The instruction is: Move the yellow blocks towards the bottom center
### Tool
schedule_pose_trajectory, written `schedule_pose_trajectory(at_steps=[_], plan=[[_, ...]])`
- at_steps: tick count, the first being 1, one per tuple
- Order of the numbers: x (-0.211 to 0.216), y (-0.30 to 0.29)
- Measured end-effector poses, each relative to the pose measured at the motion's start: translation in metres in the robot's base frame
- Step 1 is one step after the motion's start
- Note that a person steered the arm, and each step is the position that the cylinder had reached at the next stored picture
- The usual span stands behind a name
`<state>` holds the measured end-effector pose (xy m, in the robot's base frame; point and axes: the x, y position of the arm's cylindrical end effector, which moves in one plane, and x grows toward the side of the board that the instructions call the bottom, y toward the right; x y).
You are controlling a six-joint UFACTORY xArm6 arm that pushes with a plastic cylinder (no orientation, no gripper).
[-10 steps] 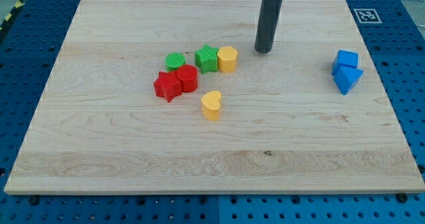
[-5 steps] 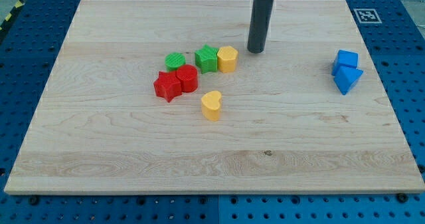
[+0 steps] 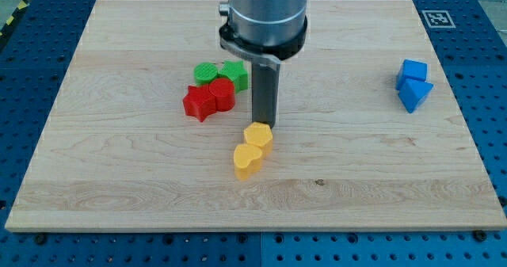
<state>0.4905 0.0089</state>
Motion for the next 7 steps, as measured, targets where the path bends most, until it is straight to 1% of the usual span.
schedule_pose_trajectory(at_steps=[1,2,3,7], plan=[[0.002,0.015],[0.020,0.048],[0.029,0.054],[0.033,-0.012]])
